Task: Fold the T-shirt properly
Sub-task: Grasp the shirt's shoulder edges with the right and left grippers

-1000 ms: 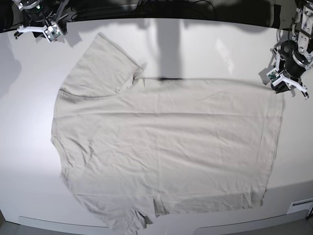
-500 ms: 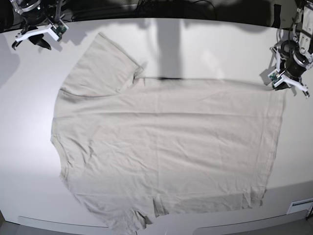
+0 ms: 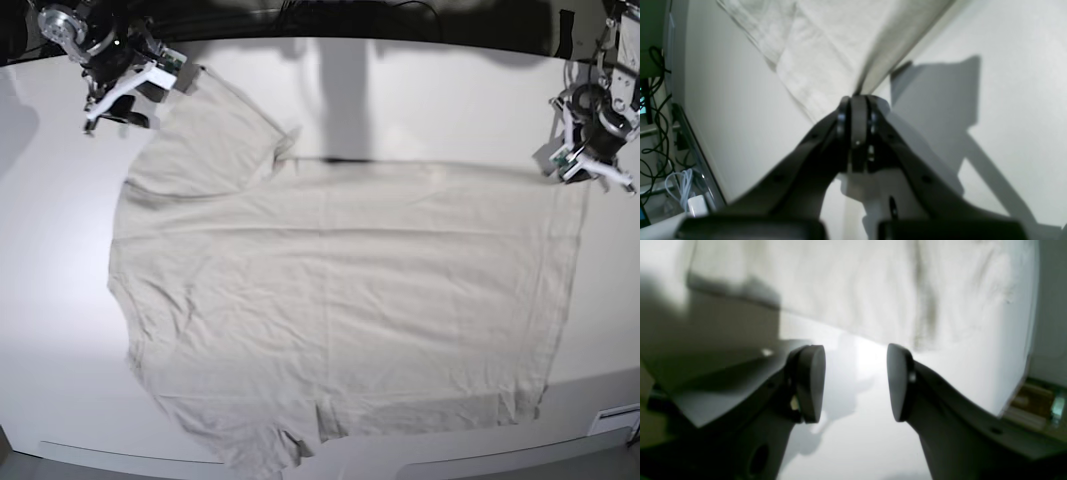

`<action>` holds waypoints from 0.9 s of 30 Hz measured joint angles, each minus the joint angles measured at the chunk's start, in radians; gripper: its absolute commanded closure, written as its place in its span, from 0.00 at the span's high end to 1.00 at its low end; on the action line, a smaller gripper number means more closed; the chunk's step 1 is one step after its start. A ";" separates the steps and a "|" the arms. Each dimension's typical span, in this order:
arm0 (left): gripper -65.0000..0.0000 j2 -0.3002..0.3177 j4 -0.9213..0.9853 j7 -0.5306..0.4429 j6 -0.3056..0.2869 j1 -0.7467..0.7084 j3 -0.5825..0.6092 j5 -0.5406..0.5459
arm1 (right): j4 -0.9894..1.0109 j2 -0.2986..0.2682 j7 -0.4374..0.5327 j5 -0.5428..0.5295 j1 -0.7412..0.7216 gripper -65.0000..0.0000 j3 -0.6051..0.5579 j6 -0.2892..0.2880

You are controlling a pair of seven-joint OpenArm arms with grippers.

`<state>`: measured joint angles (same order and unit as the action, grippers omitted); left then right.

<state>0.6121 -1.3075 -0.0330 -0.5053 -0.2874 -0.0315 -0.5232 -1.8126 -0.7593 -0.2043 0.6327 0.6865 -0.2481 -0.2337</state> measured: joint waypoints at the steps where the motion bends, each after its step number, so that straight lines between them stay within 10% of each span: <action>1: 0.00 0.000 -0.001 0.005 0.000 0.000 0.000 0.001 | 0.014 0.000 -0.009 0.024 -0.026 0.46 -0.031 0.011; 18: 0.00 0.000 -0.002 0.012 0.000 0.002 0.000 0.001 | 0.140 0.000 -0.050 -0.034 -0.228 0.45 -0.128 -0.047; 27: 0.00 0.000 -0.002 0.011 0.000 0.002 0.000 0.001 | 0.141 0.000 -0.039 -0.121 -0.246 0.18 -0.127 -0.127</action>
<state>0.6117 -1.3090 -0.0216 -0.5053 -0.2855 -0.0311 -0.5220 -1.6714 -0.7593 -0.2428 0.5117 0.4400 -0.3748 -0.3611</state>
